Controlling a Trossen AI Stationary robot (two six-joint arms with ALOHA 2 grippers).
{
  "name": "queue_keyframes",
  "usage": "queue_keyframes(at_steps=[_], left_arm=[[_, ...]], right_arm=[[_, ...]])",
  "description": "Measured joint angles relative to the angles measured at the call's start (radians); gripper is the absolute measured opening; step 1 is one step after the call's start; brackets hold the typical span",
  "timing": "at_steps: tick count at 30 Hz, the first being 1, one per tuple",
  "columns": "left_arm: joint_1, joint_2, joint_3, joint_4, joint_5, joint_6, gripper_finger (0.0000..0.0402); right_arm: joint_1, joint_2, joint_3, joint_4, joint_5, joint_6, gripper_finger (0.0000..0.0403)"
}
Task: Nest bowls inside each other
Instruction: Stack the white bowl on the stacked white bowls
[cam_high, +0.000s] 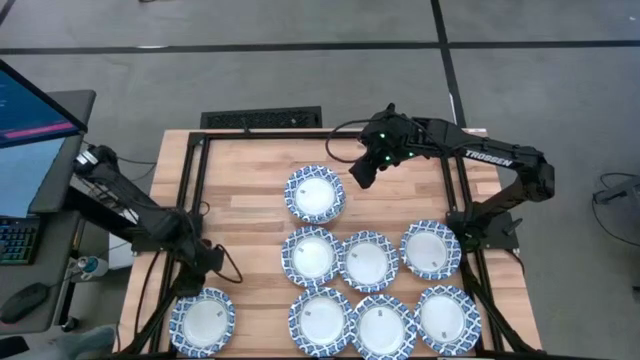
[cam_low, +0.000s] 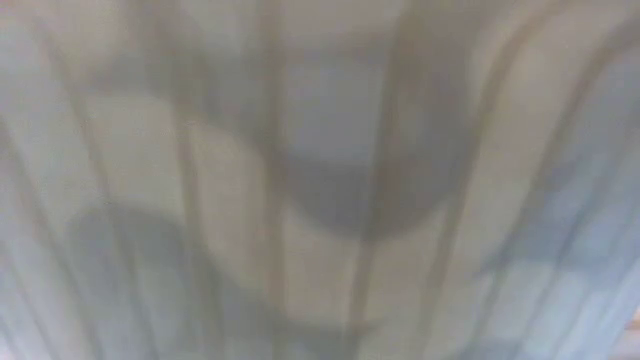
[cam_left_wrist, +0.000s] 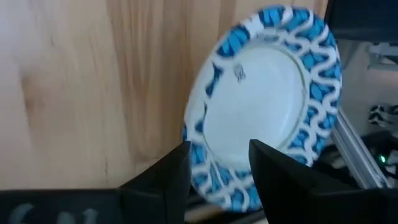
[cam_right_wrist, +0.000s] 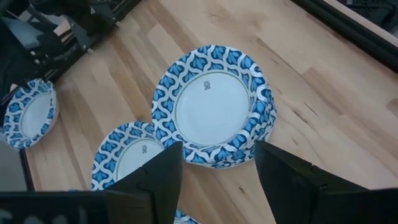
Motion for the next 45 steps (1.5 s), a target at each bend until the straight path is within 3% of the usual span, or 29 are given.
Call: queue_keyframes(at_steps=[10, 21, 24, 28, 31, 35, 39, 42, 45], left_arm=[[0.0, 0.068, -0.106, 0.174, -0.011, 0.028, 0.0151], [0.0, 0.14, -0.167, 0.304, 0.066, 0.055, 0.0145], [0.001, 0.144, -0.167, 0.308, 0.09, 0.064, 0.0108], [0.013, 0.141, -0.167, 0.307, 0.175, 0.08, 0.0018], [0.047, 0.114, -0.146, 0.266, 0.231, 0.073, 0.0007], [0.16, 0.016, -0.037, 0.047, 0.222, 0.162, 0.0002], [0.382, -0.103, 0.087, -0.219, 0.211, 0.233, 0.0001], [0.609, -0.181, 0.15, -0.26, 0.209, 0.168, 0.0], [0.863, -0.229, 0.183, -0.171, 0.164, 0.039, 0.0]], right_arm=[[0.0, 0.0, 0.0, 0.005, 0.0, 0.009, 0.0221], [0.012, 0.0, 0.0, -0.001, 0.0, 0.009, 0.0221], [0.014, 0.0, 0.0, -0.002, -0.001, 0.009, 0.0221], [0.01, 0.0, 0.0, -0.002, 0.0, 0.009, 0.0221], [0.004, 0.0, 0.0, -0.002, 0.0, 0.009, 0.0221], [0.003, 0.0, 0.0, -0.002, 0.0, 0.009, 0.0221], [0.004, 0.0, 0.0, -0.001, 0.0, 0.008, 0.0221], [0.004, 0.0, 0.0, 0.001, 0.0, -0.007, 0.0221], [0.004, 0.0, 0.0, 0.004, -0.001, -0.015, 0.0221]])
